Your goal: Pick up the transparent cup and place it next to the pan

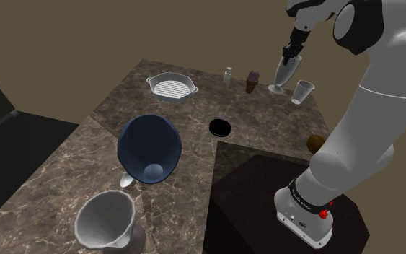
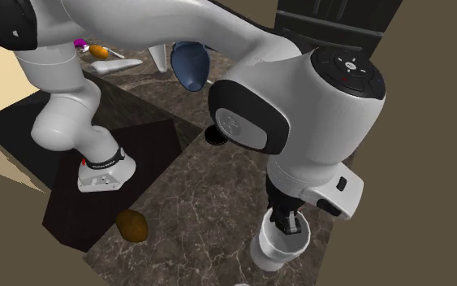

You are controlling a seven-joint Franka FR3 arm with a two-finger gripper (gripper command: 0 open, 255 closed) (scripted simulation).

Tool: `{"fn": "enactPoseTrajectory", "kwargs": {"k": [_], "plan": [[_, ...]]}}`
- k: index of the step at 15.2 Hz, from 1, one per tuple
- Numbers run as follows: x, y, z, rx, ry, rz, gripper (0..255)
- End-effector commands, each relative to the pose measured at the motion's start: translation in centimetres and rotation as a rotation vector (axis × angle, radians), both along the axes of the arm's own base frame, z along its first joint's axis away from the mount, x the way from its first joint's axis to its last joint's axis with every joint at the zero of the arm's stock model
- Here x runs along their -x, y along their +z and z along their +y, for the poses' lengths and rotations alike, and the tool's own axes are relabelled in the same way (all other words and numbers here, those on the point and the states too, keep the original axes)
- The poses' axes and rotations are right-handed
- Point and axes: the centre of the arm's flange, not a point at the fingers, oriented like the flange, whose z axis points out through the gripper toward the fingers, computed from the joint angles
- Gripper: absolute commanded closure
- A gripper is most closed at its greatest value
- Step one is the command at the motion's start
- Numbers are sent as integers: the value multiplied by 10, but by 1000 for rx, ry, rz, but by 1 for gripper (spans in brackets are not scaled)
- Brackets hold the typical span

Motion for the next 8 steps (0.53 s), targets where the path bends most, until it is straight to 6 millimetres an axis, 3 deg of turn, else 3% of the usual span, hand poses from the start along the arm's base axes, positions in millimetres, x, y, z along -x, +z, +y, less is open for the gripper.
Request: {"fn": "enactPoseTrajectory", "kwargs": {"k": [1,8], "plan": [[0,11,0,0,0,0,255],[0,48,0,0,0,0,255]]}}
